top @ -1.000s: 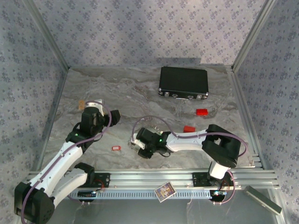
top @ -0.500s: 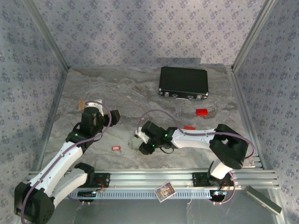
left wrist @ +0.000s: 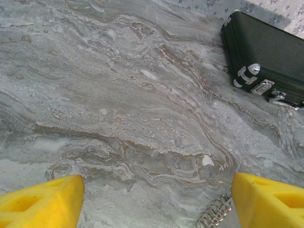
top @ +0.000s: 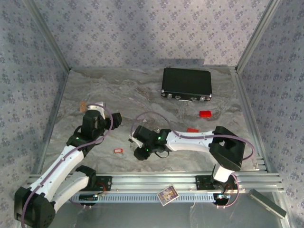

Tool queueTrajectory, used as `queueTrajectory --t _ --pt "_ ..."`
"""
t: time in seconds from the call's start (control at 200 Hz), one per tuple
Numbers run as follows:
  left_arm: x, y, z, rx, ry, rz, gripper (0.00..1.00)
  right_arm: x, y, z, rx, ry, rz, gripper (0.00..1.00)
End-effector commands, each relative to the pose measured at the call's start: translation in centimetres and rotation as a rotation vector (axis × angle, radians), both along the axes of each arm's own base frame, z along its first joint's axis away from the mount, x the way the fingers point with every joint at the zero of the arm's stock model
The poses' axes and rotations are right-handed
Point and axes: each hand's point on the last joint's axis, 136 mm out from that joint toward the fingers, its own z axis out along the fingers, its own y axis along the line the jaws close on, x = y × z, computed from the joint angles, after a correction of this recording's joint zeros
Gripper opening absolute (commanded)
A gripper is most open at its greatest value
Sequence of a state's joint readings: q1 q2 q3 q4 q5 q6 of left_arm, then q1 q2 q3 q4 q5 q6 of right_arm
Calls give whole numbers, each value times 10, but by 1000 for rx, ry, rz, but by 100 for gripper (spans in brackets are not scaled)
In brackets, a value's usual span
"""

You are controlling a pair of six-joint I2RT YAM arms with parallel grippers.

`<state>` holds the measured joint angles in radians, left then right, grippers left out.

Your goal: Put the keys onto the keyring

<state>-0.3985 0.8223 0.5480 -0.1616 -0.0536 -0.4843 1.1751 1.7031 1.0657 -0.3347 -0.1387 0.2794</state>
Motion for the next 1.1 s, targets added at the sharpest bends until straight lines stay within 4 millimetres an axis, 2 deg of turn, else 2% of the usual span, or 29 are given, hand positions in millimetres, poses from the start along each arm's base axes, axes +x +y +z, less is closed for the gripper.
queueTrajectory --t 0.0,0.265,0.74,1.094 --pt "-2 5 2 -8 -11 22 81 5 -4 -11 -71 -2 -60 32" --pt "-4 7 4 -13 -20 25 81 16 -4 -18 -100 -11 -152 34" --pt "-4 7 6 -12 -24 24 81 16 2 -27 -101 22 -146 37" --pt "-4 6 7 -14 -25 25 81 24 -4 -33 -152 -7 -162 37"
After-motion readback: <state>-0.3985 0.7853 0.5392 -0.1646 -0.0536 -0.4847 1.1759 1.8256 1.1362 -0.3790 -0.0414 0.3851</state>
